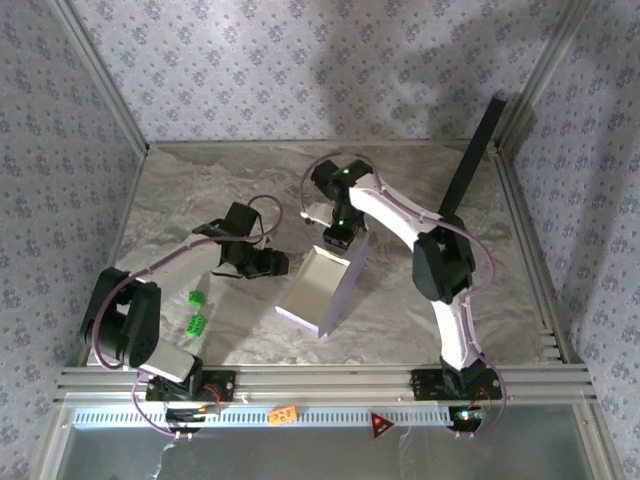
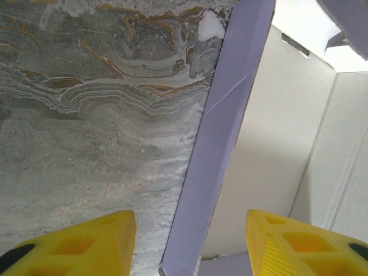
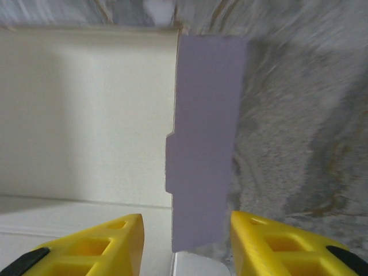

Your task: Fold the paper box

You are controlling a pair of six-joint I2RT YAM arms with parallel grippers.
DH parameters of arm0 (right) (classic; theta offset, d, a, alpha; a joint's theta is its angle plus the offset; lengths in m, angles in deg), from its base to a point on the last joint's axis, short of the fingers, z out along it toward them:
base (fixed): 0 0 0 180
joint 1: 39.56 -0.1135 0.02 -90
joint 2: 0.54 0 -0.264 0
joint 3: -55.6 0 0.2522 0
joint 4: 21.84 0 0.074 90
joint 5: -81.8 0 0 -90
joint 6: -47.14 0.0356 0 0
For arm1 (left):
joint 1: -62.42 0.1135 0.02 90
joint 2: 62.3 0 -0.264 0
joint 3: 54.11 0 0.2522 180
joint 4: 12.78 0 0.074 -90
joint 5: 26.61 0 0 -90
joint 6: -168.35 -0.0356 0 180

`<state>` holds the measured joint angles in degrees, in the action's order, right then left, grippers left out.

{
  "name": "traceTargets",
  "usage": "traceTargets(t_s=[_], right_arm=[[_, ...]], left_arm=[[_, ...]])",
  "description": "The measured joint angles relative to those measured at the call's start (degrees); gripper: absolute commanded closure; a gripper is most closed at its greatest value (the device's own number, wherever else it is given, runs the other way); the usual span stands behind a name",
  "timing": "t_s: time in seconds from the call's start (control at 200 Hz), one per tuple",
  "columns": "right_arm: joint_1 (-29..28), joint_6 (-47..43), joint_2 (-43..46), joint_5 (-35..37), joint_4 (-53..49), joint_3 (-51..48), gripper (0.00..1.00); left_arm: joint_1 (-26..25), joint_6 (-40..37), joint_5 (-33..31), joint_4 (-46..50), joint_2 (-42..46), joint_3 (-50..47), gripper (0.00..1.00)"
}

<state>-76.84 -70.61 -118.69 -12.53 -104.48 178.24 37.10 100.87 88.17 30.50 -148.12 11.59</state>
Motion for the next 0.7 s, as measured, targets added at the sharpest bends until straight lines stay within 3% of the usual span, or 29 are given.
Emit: traceTargets(t_s=[0.205, 0.5, 0.7], right_arm=[[0.15, 9.31, 13.11, -2.1, 9.92, -4.39, 0.49], [0.15, 20.92, 28.37, -0.26, 20.81, -14.71, 0.48], [0.24, 23.78, 35.69, 1.4, 23.3, -19.41, 0.48]], left_arm=[[-2.21, -0.94, -0.24, -0.35, -2.14, 1.03, 0.46], [-8.13, -6.54, -7.28, 5.51, -10.64, 13.51, 0.46], [-10.49, -9.05, -10.62, 9.29, -14.73, 16.94, 0.54]])
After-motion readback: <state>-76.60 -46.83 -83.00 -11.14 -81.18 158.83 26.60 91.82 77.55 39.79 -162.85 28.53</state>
